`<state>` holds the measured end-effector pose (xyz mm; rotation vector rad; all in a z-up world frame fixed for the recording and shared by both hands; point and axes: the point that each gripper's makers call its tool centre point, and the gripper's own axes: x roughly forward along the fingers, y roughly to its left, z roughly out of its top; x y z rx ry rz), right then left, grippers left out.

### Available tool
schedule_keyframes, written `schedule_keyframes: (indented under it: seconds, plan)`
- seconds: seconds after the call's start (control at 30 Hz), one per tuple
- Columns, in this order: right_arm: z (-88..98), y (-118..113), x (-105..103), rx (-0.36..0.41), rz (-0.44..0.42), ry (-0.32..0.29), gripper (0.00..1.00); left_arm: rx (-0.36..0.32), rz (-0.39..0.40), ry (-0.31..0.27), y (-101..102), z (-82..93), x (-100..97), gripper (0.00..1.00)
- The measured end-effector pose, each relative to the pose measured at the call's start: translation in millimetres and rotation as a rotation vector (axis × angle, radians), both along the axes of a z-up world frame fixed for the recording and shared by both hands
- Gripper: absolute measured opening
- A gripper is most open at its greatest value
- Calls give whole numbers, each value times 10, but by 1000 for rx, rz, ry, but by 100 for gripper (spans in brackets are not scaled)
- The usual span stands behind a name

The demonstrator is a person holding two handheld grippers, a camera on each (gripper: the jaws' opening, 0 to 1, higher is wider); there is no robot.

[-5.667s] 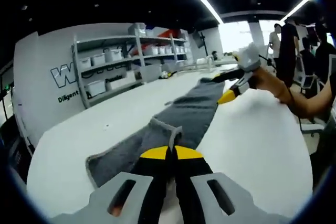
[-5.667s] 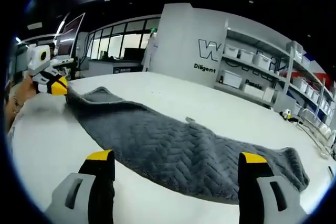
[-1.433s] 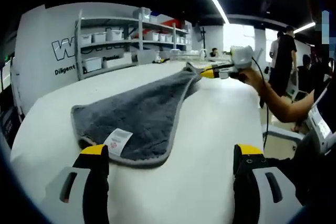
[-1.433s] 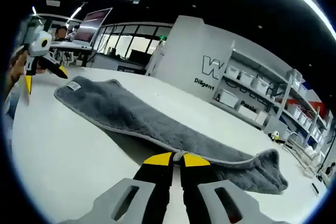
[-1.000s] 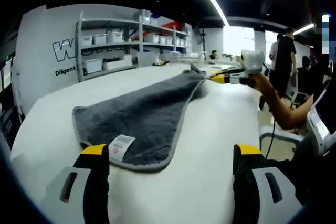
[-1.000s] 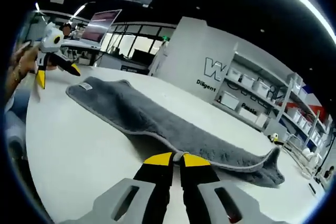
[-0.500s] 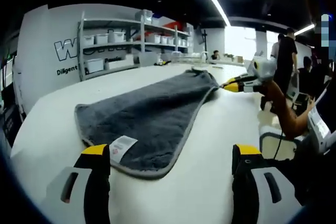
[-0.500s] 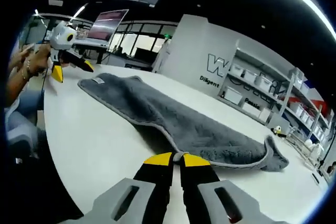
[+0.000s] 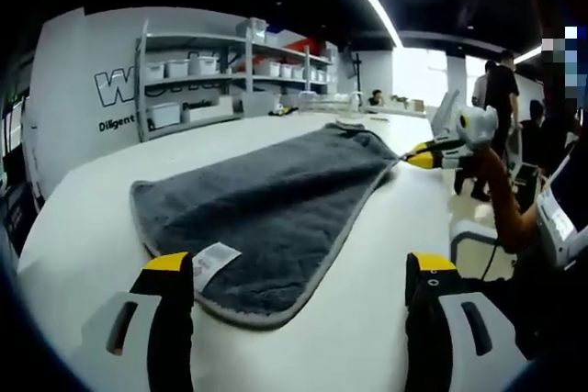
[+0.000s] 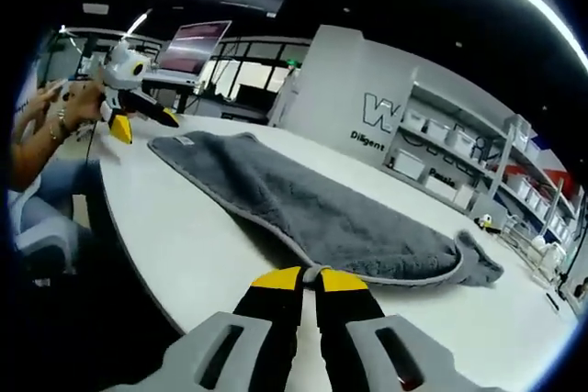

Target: Open the folded towel by lifting each exposed corner and separating the folded layers until the towel lies flat within the target outline without major curled edges

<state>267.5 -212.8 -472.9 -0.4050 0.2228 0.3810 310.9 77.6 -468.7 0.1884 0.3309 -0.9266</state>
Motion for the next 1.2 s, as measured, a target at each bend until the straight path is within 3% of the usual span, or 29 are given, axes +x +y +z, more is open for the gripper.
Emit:
schedule_keyframes:
  seconds: [0.3,0.97,1.07,1.2]
  plan:
    - [-112,-25,-86,42,-10,32,2,-6,5,-2,35,22,-21,94]
    - [-119,2,-213,100,28,51,3,5,20,20,98,-58,-25,93]
    - [-63,11,-244,127,41,34,10,1,31,29,105,-68,-24,92]
    - [26,-60,-258,139,5,5,28,-16,58,52,149,-74,13,91]
